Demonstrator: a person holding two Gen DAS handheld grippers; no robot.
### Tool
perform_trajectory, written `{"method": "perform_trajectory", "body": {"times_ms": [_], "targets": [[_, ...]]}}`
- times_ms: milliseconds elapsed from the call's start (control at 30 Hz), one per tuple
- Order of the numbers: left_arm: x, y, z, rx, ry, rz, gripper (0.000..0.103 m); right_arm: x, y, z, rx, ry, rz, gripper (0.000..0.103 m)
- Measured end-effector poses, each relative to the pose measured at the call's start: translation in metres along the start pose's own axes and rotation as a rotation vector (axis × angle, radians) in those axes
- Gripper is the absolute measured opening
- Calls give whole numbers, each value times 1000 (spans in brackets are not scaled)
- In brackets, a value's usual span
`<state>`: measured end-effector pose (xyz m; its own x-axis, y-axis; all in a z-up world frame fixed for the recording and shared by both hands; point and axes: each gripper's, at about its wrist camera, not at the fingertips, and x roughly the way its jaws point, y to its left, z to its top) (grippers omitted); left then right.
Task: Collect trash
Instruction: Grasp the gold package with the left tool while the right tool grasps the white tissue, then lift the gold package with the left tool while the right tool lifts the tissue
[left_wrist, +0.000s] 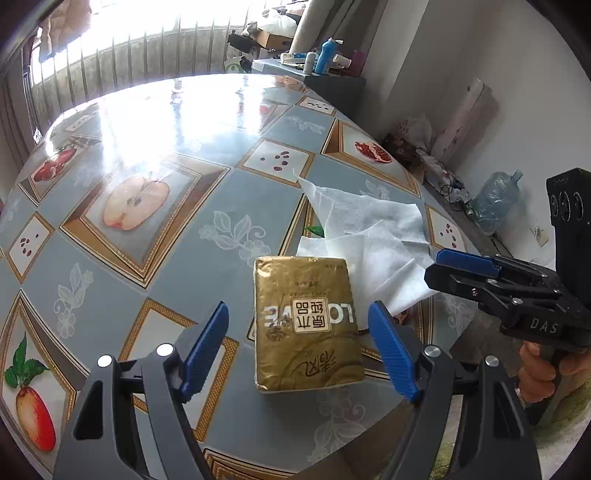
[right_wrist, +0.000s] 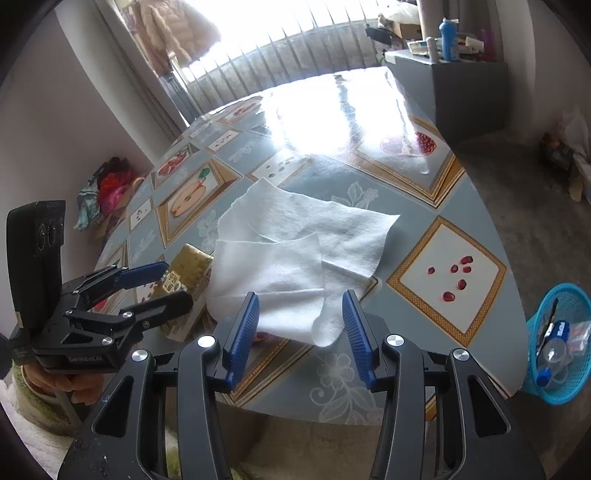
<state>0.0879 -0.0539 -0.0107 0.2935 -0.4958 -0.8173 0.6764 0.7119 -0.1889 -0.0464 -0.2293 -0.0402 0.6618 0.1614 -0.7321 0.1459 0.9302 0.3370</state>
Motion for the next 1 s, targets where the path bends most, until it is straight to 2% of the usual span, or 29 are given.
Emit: {"method": "perform_trajectory", "body": {"times_ms": [167, 333, 467, 600, 633, 767, 1000], "targets": [[6, -1, -3, 17, 14, 46, 76, 10, 3, -1, -20, 17, -44, 43], [8, -2, -5, 28, 20, 63, 76, 14, 4, -3, -13, 22, -34, 28], [11, -5, -4, 47, 25, 58, 76, 16, 3, -3, -18, 20, -37, 23], [13, -10, -4, 64, 24, 56, 72, 18, 4, -1, -23, 20, -66, 2], [13, -10, -3, 64, 23, 57, 72, 19, 4, -1, -27, 20, -73, 0], [14, -10, -3, 73, 23, 58, 72, 15, -4, 0, -4, 1, -129, 0], [16, -9, 1, 66, 19, 58, 69, 1, -36, 3, 113, -27, -147, 0]]}}
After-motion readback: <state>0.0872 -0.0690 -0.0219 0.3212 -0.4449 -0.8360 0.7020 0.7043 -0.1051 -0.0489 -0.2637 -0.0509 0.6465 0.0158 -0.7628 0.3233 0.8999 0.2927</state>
